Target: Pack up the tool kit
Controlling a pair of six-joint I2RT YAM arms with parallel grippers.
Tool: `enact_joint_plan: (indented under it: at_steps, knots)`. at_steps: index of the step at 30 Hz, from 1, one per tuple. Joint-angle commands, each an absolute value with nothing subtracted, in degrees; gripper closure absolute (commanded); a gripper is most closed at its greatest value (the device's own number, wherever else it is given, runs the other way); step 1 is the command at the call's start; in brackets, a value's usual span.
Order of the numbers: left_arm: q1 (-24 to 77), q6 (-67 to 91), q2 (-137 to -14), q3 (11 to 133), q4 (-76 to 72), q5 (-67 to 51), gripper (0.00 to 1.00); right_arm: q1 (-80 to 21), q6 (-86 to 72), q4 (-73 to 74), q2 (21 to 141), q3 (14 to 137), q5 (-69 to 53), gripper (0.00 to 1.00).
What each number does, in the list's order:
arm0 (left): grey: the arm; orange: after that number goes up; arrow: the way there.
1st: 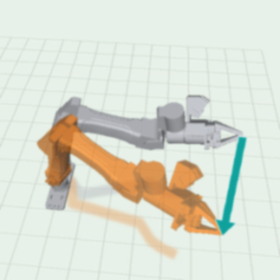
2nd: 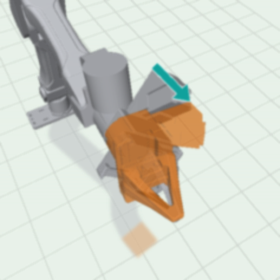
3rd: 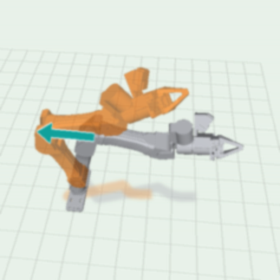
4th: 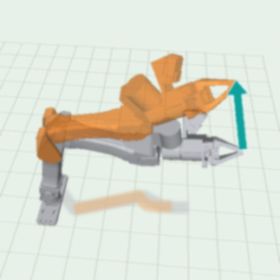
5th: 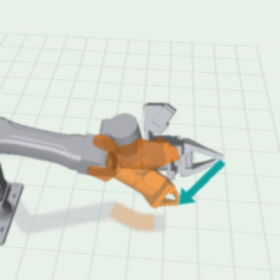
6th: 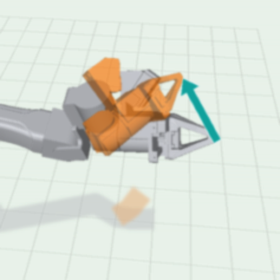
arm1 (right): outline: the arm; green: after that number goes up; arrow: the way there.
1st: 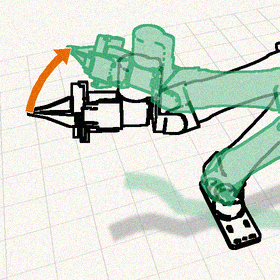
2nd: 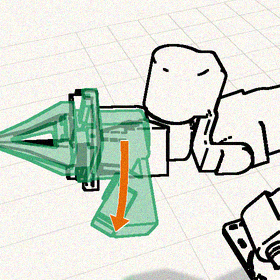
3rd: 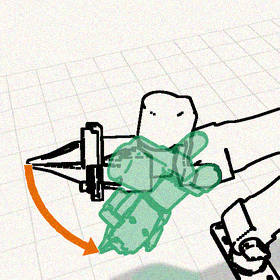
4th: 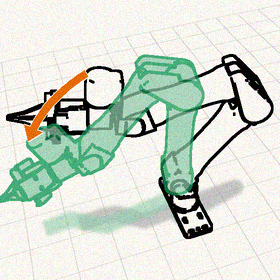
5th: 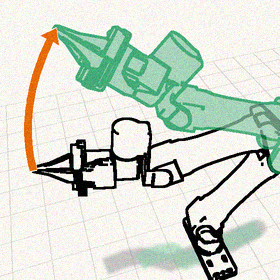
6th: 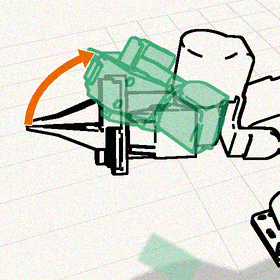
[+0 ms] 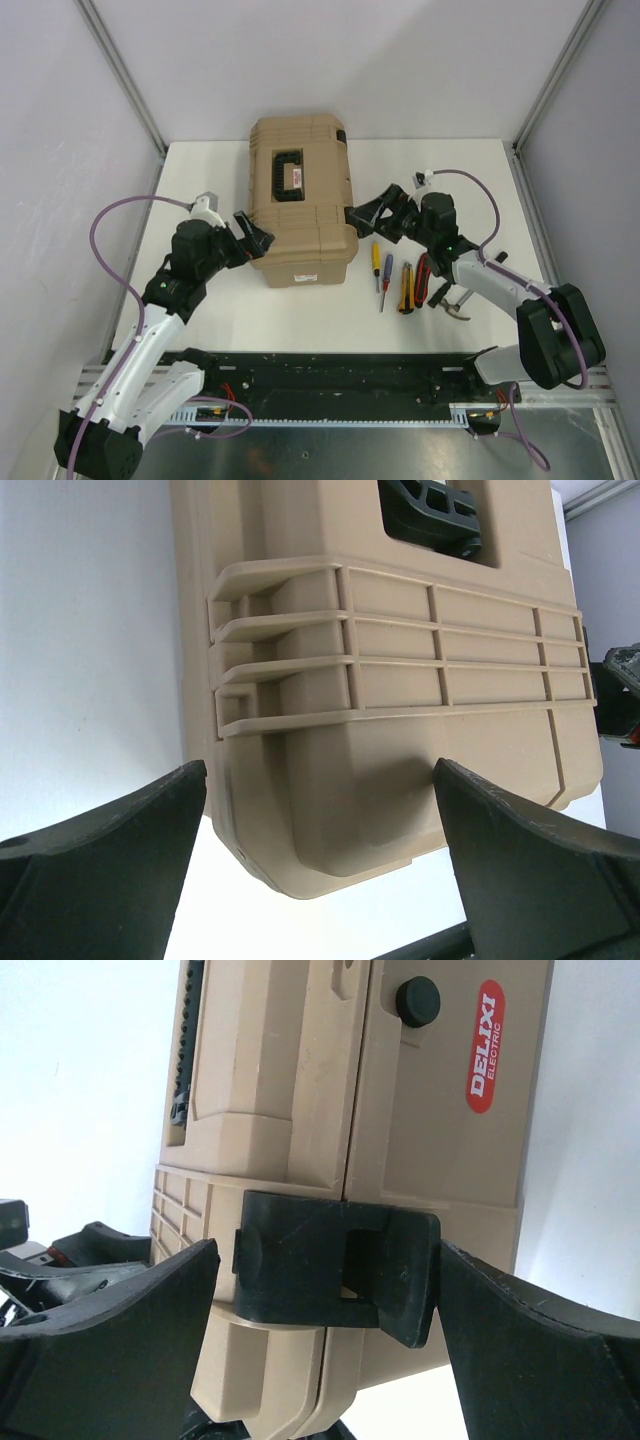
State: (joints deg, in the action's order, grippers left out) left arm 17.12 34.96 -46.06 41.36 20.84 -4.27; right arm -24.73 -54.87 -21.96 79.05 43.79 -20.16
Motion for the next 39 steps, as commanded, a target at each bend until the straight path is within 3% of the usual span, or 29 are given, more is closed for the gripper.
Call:
enact_joint_plan:
  at_steps: [1,22,39]
  knots:
    - [17.3,32.9,-46.1,41.3,23.9,-2.7,0.01,-27.5,-52.0,-21.6,76.8,47.5,-22.5,0.09]
    - [17.2,32.2,-46.7,41.2,24.0,-1.8,0.00,-25.9,-51.1,-6.9,77.3,47.9,-11.2,0.10]
    - [17.2,31.7,-47.7,41.2,24.0,-0.2,0.00,-21.9,-49.6,-2.9,74.4,46.4,-10.8,0.10]
